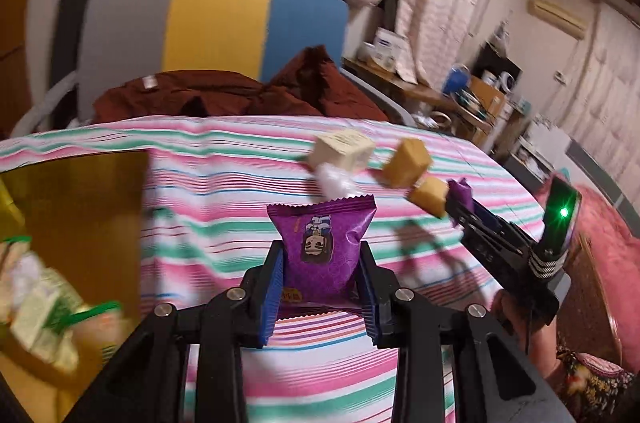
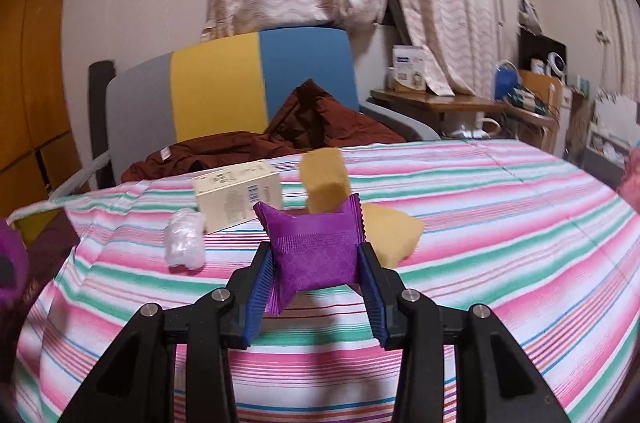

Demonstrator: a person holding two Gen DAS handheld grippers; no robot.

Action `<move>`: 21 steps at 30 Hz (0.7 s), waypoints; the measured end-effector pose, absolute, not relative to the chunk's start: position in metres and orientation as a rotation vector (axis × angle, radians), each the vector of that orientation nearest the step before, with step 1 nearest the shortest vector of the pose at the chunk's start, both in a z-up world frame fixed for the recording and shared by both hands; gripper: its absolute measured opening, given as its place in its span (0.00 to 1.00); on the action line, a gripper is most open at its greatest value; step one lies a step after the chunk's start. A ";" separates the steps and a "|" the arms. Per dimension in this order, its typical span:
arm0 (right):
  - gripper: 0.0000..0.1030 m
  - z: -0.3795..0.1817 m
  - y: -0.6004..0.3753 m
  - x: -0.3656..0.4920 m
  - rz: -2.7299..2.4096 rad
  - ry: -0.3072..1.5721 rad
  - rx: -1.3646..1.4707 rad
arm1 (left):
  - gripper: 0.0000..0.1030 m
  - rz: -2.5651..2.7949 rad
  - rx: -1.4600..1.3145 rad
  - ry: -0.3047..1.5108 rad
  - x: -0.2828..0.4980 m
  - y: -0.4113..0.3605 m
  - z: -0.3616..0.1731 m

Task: Organize objects
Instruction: 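Carry both purple packets over the gold tray and open both tools to drop them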

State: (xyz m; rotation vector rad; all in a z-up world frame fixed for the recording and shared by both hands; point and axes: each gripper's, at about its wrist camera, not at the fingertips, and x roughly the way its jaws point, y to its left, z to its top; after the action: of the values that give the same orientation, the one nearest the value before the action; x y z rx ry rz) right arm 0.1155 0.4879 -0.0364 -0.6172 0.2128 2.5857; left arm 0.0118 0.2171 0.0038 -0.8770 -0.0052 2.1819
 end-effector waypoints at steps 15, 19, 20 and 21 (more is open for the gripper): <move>0.40 0.001 0.352 0.071 2.990 0.185 -0.713 | 0.33 2.359 -1.031 -0.225 -0.031 0.096 -0.018; 0.40 0.010 0.310 0.050 3.092 0.128 -0.750 | 0.33 2.367 -1.043 -0.212 -0.022 0.076 -0.022; 0.40 0.010 0.301 0.046 3.114 0.110 -0.761 | 0.33 2.371 -1.045 -0.210 -0.019 0.070 -0.023; 0.40 0.010 0.291 0.041 3.133 0.095 -0.773 | 0.33 2.374 -1.046 -0.207 -0.017 0.066 -0.024</move>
State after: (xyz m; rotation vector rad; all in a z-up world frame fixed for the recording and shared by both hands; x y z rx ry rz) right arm 0.0414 0.2914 0.0102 -0.7729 0.0954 3.1331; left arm -0.0170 0.0661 -0.0243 -1.0456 -0.2073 2.3744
